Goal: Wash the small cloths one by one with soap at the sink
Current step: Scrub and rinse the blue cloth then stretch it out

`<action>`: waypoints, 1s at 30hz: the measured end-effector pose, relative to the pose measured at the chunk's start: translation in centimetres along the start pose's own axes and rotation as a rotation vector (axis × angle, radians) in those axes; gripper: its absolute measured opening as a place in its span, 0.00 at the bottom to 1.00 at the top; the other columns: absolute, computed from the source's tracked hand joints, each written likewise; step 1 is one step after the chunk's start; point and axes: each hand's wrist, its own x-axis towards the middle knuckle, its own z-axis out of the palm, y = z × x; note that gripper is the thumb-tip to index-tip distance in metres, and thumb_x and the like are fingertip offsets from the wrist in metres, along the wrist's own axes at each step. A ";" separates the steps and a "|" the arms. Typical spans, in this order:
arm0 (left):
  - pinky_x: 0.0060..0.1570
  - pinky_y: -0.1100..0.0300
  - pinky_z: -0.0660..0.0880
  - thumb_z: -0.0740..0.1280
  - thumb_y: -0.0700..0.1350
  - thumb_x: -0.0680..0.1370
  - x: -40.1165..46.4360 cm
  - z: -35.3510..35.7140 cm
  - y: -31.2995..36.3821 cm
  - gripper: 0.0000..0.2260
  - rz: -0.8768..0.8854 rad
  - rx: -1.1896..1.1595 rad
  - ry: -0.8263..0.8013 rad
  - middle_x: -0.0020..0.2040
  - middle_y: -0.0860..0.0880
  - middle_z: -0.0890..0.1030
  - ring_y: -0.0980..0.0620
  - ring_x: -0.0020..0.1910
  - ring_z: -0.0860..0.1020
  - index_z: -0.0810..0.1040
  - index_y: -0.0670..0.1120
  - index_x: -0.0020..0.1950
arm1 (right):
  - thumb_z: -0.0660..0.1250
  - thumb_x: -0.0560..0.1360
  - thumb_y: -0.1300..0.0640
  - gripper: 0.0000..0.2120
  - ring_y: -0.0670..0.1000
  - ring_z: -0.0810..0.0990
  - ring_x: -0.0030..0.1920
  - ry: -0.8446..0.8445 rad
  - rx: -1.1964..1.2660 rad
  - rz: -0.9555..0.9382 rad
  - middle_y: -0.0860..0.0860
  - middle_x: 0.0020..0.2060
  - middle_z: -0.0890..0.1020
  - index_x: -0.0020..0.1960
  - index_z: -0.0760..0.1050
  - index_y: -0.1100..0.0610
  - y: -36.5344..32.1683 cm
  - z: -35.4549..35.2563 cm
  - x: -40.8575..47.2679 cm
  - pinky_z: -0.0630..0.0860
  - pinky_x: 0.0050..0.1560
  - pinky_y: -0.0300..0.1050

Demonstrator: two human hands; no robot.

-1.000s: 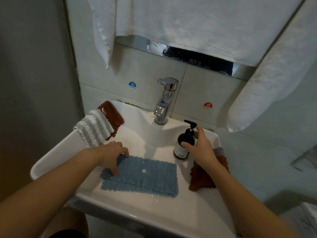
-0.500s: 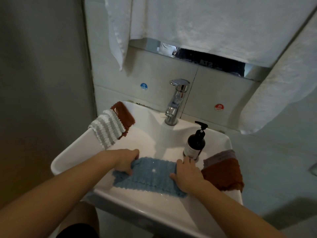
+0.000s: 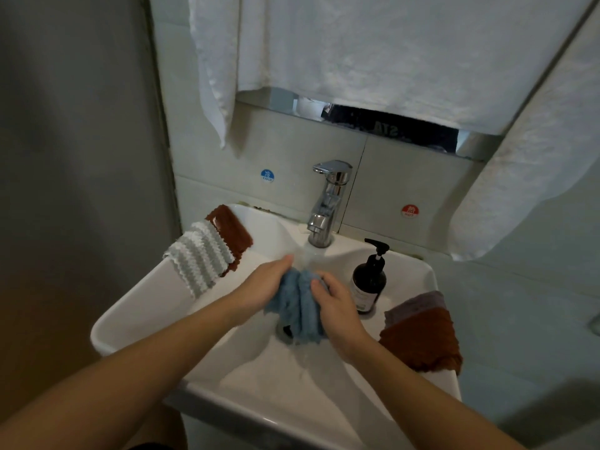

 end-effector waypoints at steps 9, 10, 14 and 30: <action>0.36 0.60 0.70 0.54 0.49 0.85 0.9 4.3 1.6 0.19 0.329 -0.076 0.469 0.31 0.50 0.73 0.56 0.32 0.73 0.70 0.48 0.35 | 0.55 0.84 0.55 0.13 0.47 0.74 0.36 0.386 0.153 -0.038 0.51 0.35 0.75 0.41 0.69 0.55 -1.1 3.5 1.4 0.72 0.37 0.41; 0.36 0.57 0.72 0.54 0.50 0.85 1.2 4.1 1.1 0.19 0.300 -0.072 0.483 0.31 0.48 0.75 0.54 0.33 0.74 0.71 0.47 0.35 | 0.55 0.84 0.56 0.13 0.45 0.75 0.35 0.371 0.165 -0.076 0.50 0.34 0.75 0.41 0.70 0.55 -1.6 3.7 1.1 0.72 0.36 0.38; 0.34 0.65 0.75 0.54 0.48 0.85 0.4 4.8 1.6 0.18 0.250 -0.155 0.308 0.34 0.48 0.78 0.57 0.36 0.78 0.75 0.44 0.41 | 0.54 0.84 0.54 0.11 0.43 0.78 0.38 0.527 0.161 -0.151 0.49 0.38 0.77 0.47 0.72 0.53 -2.9 2.9 2.6 0.74 0.36 0.34; 0.31 0.61 0.65 0.55 0.44 0.84 0.8 3.6 1.6 0.18 0.329 -0.047 0.549 0.29 0.52 0.67 0.58 0.28 0.66 0.65 0.48 0.33 | 0.56 0.80 0.58 0.12 0.52 0.75 0.38 0.302 0.131 0.255 0.55 0.35 0.75 0.38 0.70 0.56 -1.1 4.6 2.5 0.72 0.38 0.46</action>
